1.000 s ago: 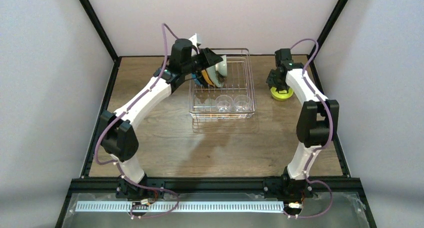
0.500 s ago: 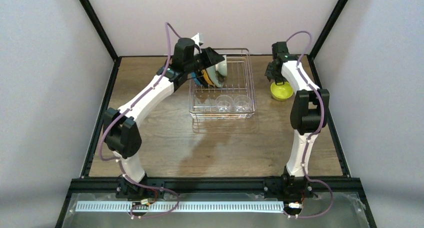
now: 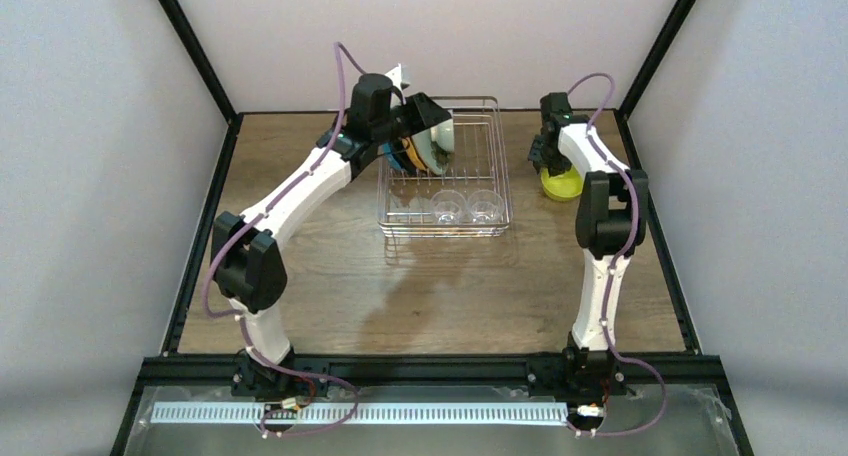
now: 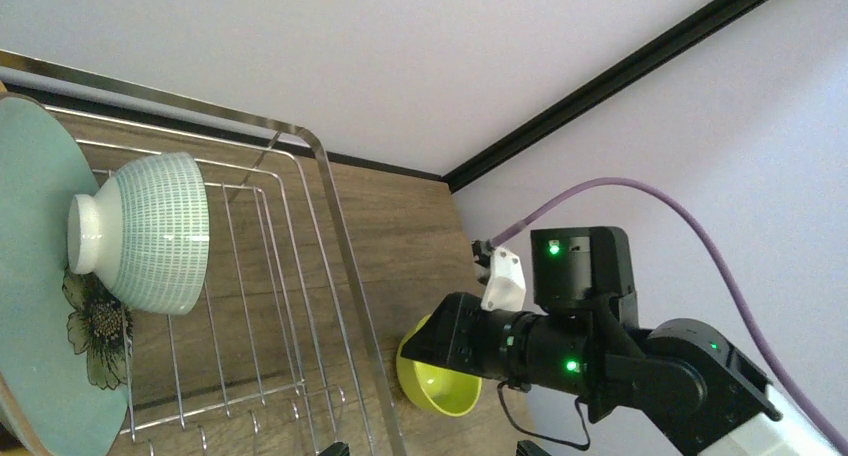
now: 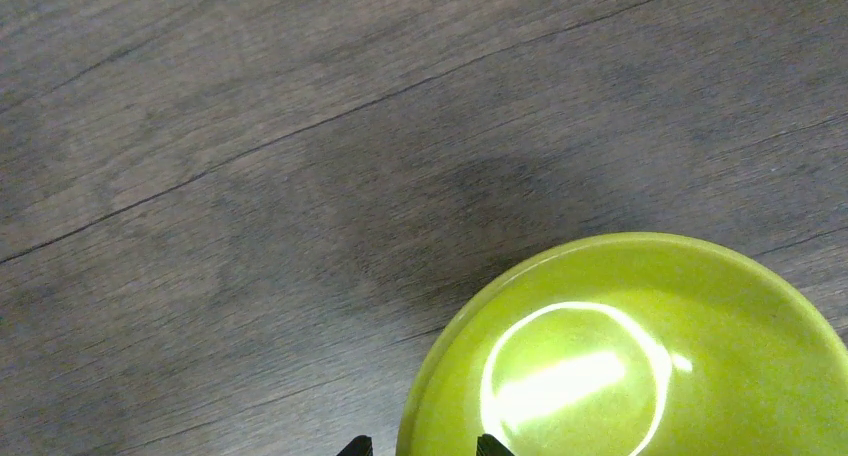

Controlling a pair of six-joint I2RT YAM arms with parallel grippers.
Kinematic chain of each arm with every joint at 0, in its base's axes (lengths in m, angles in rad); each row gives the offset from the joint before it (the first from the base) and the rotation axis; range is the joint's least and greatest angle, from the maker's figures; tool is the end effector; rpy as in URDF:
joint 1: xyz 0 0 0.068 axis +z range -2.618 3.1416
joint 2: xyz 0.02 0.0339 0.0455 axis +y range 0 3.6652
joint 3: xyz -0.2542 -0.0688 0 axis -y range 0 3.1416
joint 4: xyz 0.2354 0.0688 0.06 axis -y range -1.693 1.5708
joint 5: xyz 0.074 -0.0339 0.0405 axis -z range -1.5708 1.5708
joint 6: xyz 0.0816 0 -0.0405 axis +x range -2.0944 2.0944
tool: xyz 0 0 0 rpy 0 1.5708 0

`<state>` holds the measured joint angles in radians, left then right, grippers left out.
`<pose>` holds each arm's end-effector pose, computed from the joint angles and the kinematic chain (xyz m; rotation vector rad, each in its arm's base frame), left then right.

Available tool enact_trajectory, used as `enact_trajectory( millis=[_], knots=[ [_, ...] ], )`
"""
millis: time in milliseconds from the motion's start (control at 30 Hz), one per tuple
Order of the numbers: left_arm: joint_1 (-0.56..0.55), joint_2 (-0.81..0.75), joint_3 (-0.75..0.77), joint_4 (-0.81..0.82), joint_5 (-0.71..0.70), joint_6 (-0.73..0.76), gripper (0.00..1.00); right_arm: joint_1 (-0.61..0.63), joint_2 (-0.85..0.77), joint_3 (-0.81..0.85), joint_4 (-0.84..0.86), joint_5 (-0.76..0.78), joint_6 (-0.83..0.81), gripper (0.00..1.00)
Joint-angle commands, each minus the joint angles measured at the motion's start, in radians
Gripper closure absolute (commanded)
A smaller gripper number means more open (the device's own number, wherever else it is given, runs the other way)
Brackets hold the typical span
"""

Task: Load the mixed dishes into the dish rack
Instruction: Grab the bowl from the corner of the board.

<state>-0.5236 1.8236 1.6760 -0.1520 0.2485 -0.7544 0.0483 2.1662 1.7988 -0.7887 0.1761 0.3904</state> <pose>0.3983 -0.2531 0.3392 -0.0474 2.0155 -1.0845 0.4661 0.0082 0.1541 0.5085 2.6497 -0.1089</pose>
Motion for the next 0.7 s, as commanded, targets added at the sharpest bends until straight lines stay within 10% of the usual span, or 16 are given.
enact_trajectory(
  millis=[0,467,667],
  knots=[
    [-0.003,0.019,0.031,-0.006,0.005,0.018,0.04,-0.008,0.04,0.027,0.001,0.008,-0.011,0.4],
    [-0.001,0.017,0.027,-0.015,-0.002,0.021,0.04,-0.021,0.066,0.033,-0.025,0.015,-0.011,0.99],
    [-0.001,0.011,0.026,-0.021,-0.008,0.024,0.04,-0.022,0.008,0.03,-0.024,0.002,-0.013,0.99]
  ],
)
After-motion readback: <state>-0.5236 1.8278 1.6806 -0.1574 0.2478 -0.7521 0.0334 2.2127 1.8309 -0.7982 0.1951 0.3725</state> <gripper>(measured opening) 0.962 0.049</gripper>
